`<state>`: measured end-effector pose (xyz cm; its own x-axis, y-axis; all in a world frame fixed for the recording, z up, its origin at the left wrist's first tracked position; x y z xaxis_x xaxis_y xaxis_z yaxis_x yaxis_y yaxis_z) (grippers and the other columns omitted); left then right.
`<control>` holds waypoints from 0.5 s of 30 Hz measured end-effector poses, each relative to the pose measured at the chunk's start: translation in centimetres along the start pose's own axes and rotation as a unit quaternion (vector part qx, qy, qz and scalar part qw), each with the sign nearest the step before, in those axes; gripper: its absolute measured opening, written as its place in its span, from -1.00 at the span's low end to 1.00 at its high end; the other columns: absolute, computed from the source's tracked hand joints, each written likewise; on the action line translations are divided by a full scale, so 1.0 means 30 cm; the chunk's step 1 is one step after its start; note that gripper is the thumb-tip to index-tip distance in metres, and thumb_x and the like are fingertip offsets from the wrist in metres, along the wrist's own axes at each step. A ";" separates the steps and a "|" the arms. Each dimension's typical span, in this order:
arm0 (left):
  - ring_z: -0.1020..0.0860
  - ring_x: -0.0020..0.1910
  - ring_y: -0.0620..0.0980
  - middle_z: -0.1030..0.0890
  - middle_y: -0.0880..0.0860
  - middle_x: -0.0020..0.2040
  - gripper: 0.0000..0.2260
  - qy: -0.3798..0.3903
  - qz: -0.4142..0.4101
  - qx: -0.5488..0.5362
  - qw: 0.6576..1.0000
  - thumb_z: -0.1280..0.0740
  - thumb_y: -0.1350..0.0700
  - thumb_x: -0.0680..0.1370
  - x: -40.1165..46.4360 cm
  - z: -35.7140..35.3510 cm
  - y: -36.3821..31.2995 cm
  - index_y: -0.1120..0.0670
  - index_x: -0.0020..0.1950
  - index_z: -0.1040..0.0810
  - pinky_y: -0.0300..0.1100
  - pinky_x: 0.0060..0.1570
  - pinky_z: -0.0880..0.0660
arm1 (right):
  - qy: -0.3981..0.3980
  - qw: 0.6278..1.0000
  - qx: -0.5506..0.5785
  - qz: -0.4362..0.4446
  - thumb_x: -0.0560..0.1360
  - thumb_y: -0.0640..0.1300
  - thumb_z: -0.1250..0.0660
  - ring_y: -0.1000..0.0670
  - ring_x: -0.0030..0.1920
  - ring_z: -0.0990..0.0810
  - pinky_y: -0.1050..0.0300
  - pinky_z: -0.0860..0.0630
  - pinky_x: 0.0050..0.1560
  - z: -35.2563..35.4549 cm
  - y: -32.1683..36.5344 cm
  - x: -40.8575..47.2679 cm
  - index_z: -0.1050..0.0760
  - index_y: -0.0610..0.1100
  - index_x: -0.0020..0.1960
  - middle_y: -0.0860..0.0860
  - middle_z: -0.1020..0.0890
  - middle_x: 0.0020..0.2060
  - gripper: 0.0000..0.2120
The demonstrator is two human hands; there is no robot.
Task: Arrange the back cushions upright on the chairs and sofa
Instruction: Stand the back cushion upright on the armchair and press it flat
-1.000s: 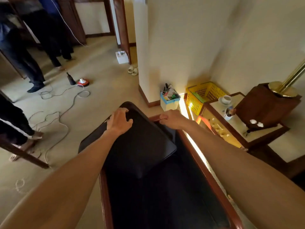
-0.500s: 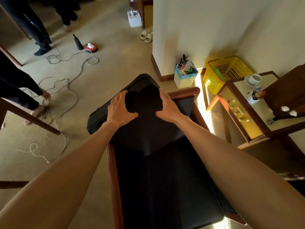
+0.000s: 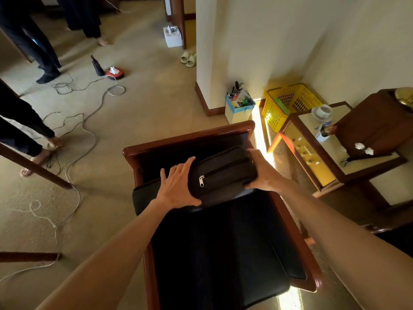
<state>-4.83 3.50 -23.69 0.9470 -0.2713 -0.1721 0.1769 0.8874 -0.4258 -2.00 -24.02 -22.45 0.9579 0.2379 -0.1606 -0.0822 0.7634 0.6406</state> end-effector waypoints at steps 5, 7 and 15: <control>-0.37 0.29 0.07 -0.39 -0.05 0.32 -0.01 -0.006 0.005 0.021 1.000 -0.51 -0.26 0.14 0.006 -0.026 -0.091 -0.07 0.48 -0.18 0.19 0.34 -0.22 | 0.045 0.997 0.035 0.050 0.13 0.07 -0.64 -0.06 0.43 -0.38 -0.12 -0.37 0.41 0.034 -0.098 -0.025 0.11 0.10 0.58 -0.02 -0.35 0.44 0.26; -0.38 0.25 0.04 -0.40 -0.08 0.27 -0.03 -0.019 0.004 0.026 0.999 -0.49 -0.27 0.13 -0.005 -0.047 -0.123 -0.09 0.46 -0.20 0.15 0.30 -0.25 | 0.038 0.996 0.032 0.077 0.15 0.08 -0.65 -0.04 0.32 -0.51 -0.18 -0.49 0.29 0.049 -0.125 -0.034 -0.07 0.02 0.53 0.00 -0.48 0.31 0.13; -0.43 0.19 0.02 -0.46 -0.10 0.22 -0.07 -0.030 0.012 0.049 0.998 -0.50 -0.25 0.13 -0.031 -0.043 -0.203 -0.09 0.44 -0.25 0.09 0.18 -0.31 | 0.025 0.988 0.065 0.141 0.14 0.11 -0.67 0.00 0.37 -0.42 -0.16 -0.44 0.36 0.114 -0.153 -0.104 -0.14 -0.01 0.49 0.01 -0.38 0.38 0.09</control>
<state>-7.15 -2.14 -22.07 0.9654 -0.2286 -0.1257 0.1762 0.9267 -0.3318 -3.68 -30.33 -22.33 0.8866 0.4624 0.0035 -0.3053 0.5796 0.7556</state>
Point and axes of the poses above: each hand's wrist, its own x-axis towards the middle knuckle, its own z-axis out of the back of the hand, y = z × x, the point moved 4 cm from there along x, towards the middle knuckle
